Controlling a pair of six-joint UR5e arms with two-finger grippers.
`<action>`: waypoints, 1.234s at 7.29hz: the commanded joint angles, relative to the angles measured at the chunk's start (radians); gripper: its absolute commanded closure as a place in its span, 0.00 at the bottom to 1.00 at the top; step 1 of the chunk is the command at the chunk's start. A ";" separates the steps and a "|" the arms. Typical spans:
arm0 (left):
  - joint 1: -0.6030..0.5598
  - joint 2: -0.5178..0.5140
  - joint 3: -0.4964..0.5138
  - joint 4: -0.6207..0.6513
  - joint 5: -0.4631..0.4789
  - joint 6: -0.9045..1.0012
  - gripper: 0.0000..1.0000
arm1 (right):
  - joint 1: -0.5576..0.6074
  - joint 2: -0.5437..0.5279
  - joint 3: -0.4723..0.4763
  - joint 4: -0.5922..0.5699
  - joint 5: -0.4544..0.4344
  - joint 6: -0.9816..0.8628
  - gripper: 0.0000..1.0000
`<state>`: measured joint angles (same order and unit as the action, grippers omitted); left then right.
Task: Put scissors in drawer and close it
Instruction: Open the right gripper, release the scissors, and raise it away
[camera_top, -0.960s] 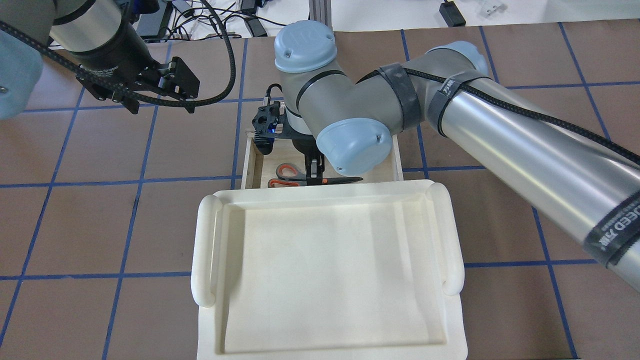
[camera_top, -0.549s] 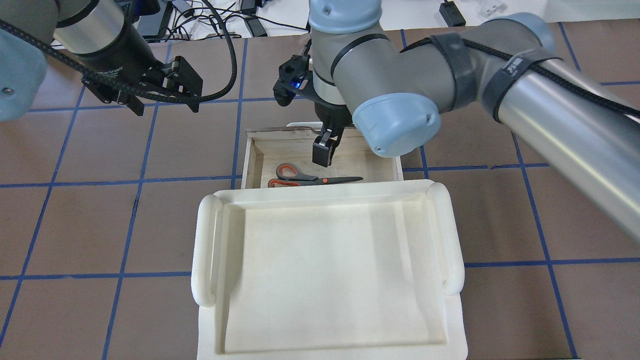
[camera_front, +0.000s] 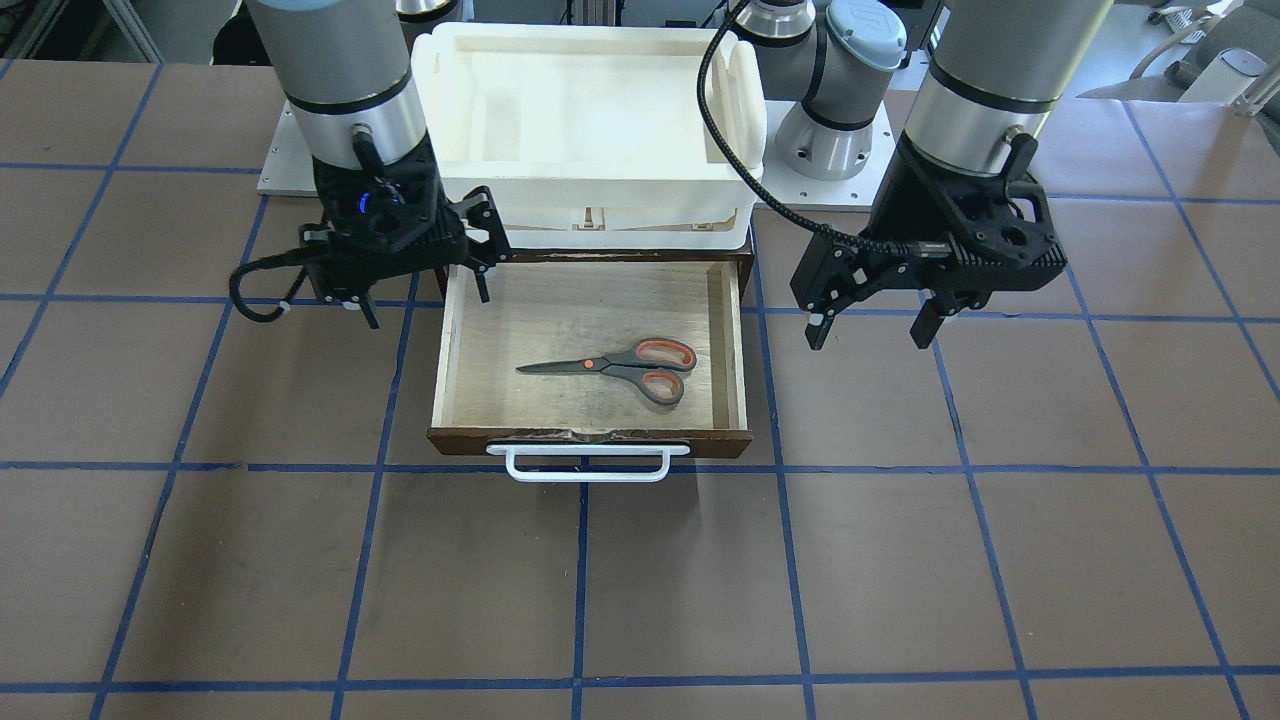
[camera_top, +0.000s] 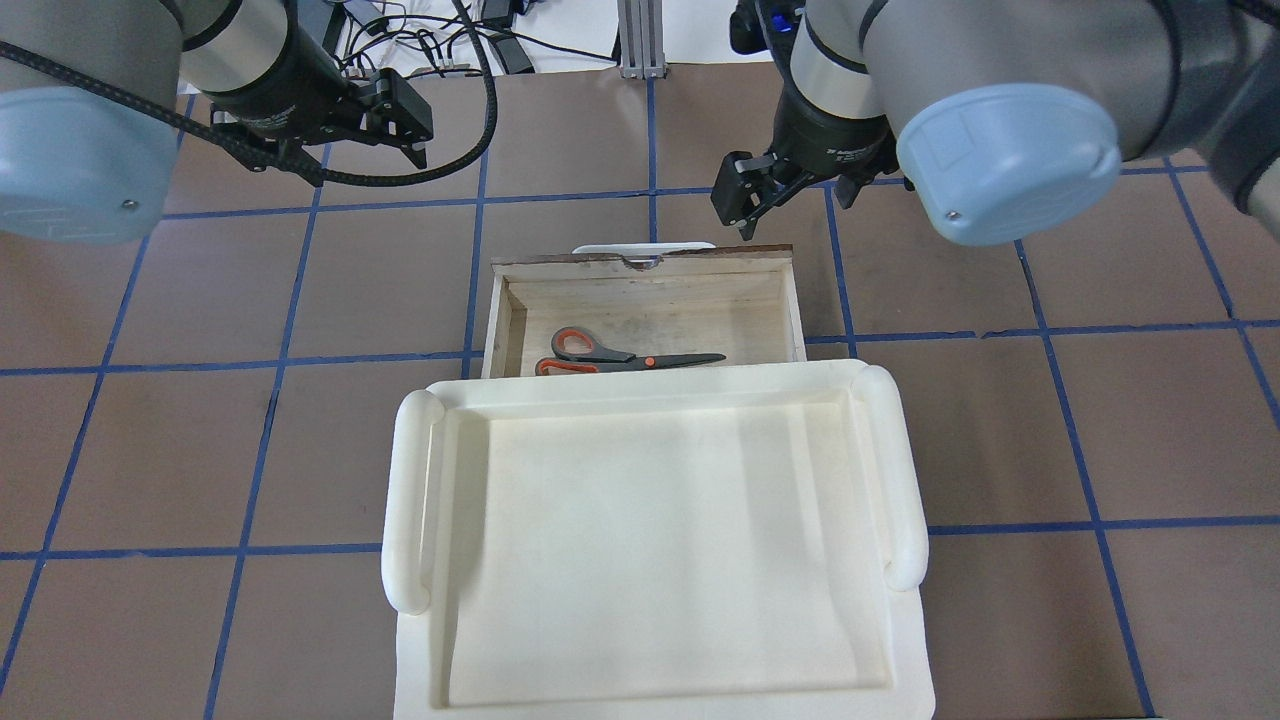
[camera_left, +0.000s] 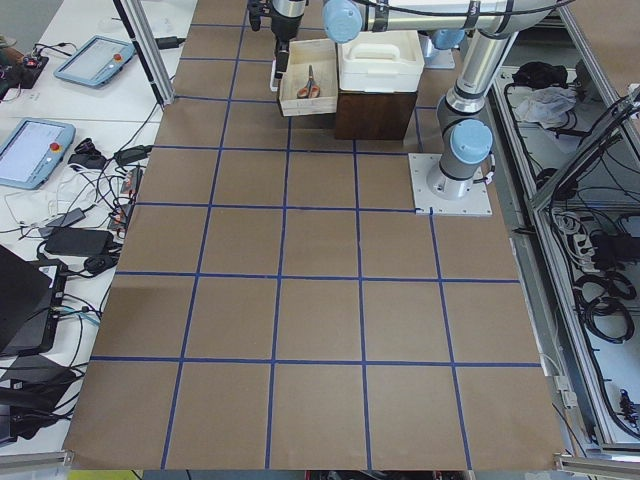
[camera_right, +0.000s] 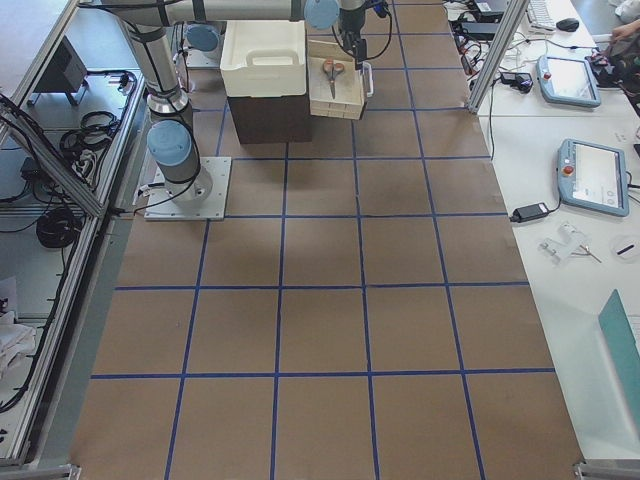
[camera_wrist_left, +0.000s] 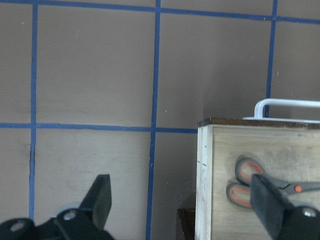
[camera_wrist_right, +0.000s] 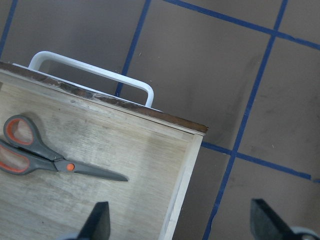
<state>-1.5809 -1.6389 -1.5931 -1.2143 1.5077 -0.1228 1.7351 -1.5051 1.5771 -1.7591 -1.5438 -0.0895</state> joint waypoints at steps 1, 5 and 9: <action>-0.095 -0.111 0.024 0.154 0.024 -0.126 0.00 | -0.121 -0.098 0.003 0.151 0.001 0.031 0.00; -0.233 -0.365 0.238 0.188 0.103 -0.268 0.00 | -0.190 -0.124 0.014 0.222 -0.004 0.031 0.00; -0.290 -0.539 0.334 0.219 0.150 -0.350 0.00 | -0.175 -0.124 0.017 0.219 0.007 0.031 0.00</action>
<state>-1.8544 -2.1337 -1.2781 -1.0032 1.6371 -0.4687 1.5568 -1.6304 1.5932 -1.5391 -1.5442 -0.0585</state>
